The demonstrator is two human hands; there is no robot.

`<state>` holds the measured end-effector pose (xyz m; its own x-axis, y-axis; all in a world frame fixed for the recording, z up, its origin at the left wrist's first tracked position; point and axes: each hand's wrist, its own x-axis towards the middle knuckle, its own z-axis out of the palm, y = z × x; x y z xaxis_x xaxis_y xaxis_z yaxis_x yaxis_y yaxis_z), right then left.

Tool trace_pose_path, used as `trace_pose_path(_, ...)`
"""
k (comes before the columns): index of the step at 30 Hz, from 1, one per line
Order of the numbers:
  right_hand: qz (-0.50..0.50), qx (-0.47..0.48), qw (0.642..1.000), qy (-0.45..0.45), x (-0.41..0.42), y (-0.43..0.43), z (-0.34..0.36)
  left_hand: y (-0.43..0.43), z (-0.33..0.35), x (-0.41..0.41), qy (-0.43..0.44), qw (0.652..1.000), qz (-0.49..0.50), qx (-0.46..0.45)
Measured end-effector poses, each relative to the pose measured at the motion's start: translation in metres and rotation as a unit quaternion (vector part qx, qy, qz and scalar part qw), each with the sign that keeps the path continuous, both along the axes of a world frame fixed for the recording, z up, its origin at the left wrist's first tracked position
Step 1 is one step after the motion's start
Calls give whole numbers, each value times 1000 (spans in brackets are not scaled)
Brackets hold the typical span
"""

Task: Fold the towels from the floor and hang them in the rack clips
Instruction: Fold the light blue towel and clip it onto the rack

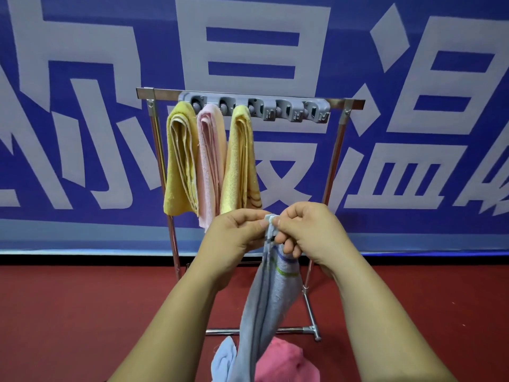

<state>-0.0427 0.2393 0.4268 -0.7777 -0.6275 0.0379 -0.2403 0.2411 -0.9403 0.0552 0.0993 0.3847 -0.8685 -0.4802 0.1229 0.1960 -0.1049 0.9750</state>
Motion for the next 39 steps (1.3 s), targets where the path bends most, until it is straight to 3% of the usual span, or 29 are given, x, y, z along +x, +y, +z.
trace_pose_path(9,18,-5,999,39,-4,-7,-8,0,2,6,12,1000,-7,25)
trace_pose_path(19,-16,51,984,169,-6,-10,-6,8,11,2,0,999,-44,29)
trace_pose_path(27,26,93,970,222,-13,-6,9,4,26,0,-6,991,-44,129)
trace_pose_path(30,63,110,966,225,-18,-5,19,-1,30,-2,-8,997,-42,62)
trace_pose_path(33,128,79,972,179,-20,1,37,-13,32,-4,-42,993,-44,-97)
trace_pose_path(37,187,69,969,145,-27,11,66,-25,40,-2,-101,962,-68,-246)
trace_pose_path(39,193,46,972,127,-34,16,78,-34,45,-1,-140,921,-66,-359)
